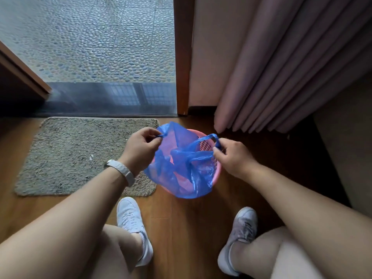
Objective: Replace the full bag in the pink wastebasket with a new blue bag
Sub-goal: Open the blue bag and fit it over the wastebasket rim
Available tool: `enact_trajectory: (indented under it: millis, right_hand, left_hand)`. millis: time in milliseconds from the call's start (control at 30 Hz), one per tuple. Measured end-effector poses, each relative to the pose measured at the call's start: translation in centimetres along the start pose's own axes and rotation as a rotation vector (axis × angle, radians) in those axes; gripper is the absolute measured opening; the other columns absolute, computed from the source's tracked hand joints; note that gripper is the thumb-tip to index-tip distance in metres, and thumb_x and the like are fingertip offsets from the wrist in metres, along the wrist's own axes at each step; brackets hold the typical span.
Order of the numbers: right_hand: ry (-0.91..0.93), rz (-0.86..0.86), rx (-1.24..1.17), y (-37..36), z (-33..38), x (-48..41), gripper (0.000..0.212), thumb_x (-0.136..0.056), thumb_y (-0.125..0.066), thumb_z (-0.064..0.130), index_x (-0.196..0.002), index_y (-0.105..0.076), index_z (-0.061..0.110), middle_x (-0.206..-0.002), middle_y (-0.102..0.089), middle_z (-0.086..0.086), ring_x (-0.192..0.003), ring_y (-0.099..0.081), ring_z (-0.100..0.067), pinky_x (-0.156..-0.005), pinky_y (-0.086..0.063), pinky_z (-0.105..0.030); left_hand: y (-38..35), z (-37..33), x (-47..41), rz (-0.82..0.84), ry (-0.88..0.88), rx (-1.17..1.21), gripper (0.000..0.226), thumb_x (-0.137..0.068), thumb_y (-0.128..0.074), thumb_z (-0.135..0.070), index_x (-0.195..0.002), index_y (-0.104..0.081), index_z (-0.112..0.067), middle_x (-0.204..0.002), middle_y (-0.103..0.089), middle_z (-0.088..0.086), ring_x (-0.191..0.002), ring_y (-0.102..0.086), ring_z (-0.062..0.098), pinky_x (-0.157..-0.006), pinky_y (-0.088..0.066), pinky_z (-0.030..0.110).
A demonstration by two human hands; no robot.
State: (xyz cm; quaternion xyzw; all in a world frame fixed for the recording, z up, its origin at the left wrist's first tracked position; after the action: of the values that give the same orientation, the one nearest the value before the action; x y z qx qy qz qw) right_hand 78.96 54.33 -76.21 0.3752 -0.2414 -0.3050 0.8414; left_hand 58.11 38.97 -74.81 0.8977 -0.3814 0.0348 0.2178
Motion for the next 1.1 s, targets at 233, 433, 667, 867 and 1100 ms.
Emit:
enact_trajectory:
  millis: [233,433,667,867,1100]
  right_hand:
    - [-0.291,-0.021,0.104,2.7,-7.4,0.4,0.012,-0.088,-0.055,0.022,-0.082,-0.060,0.014,-0.081,-0.063,-0.008,-0.080,-0.059,-0.030,-0.066,-0.041,-0.031]
    - [-0.505,0.057,0.169,3.3,-10.9,2.3,0.006,-0.089,-0.055,0.024,-0.087,-0.058,0.018,-0.092,-0.062,-0.007,-0.081,-0.055,-0.024,-0.070,-0.039,-0.028]
    - [-0.387,-0.063,0.020,4.0,-7.3,1.8,0.013,-0.082,-0.061,0.022,-0.093,-0.057,0.015,-0.090,-0.064,-0.004,-0.085,-0.061,-0.025,-0.071,-0.043,-0.030]
    - [0.110,-0.342,0.291,5.0,-0.1,0.6,0.046,-0.076,-0.067,0.023,-0.119,-0.054,0.011,-0.115,-0.056,-0.013,-0.105,-0.054,-0.034,-0.090,-0.046,-0.044]
    - [0.709,0.089,0.456,-3.9,5.2,0.4,0.040,-0.068,-0.055,0.013,-0.107,-0.066,0.010,-0.117,-0.063,-0.015,-0.105,-0.061,-0.036,-0.087,-0.052,-0.046]
  left_hand:
    - [2.8,4.4,-1.8,-0.088,0.091,-0.408,0.005,-0.086,-0.062,-0.016,-0.086,-0.067,-0.018,-0.087,-0.070,0.008,-0.084,-0.063,0.028,-0.079,-0.050,0.035]
    - [3.5,6.0,-1.5,-0.038,0.177,-0.720,0.016,-0.084,-0.053,-0.019,-0.092,-0.066,-0.023,-0.103,-0.069,0.010,-0.094,-0.061,0.032,-0.075,-0.043,0.030]
    - [1.9,2.6,-0.6,-0.099,-0.086,-0.798,0.062,-0.077,-0.062,-0.024,-0.134,-0.040,-0.021,-0.134,-0.041,0.011,-0.127,-0.036,0.033,-0.107,-0.028,0.048]
    - [-0.9,0.1,1.0,0.002,-0.692,-0.974,0.048,-0.076,-0.052,-0.034,-0.120,-0.055,-0.014,-0.129,-0.053,0.016,-0.119,-0.049,0.037,-0.104,-0.036,0.047]
    - [-5.4,4.6,3.1,0.626,-0.799,-1.083,0.053,-0.081,-0.046,-0.062,-0.111,-0.065,-0.022,-0.106,-0.069,0.001,-0.098,-0.065,0.026,-0.085,-0.052,0.036]
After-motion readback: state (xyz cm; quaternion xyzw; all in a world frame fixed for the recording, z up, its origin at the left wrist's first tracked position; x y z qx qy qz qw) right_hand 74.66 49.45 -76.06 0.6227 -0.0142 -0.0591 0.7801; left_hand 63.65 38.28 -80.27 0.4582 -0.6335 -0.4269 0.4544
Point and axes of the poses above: each hand's wrist, its own x-axis away from the middle knuckle, its own y-axis out of the back of the hand, z = x × y, the point moved 5 cm from there along -x, towards the middle knuckle
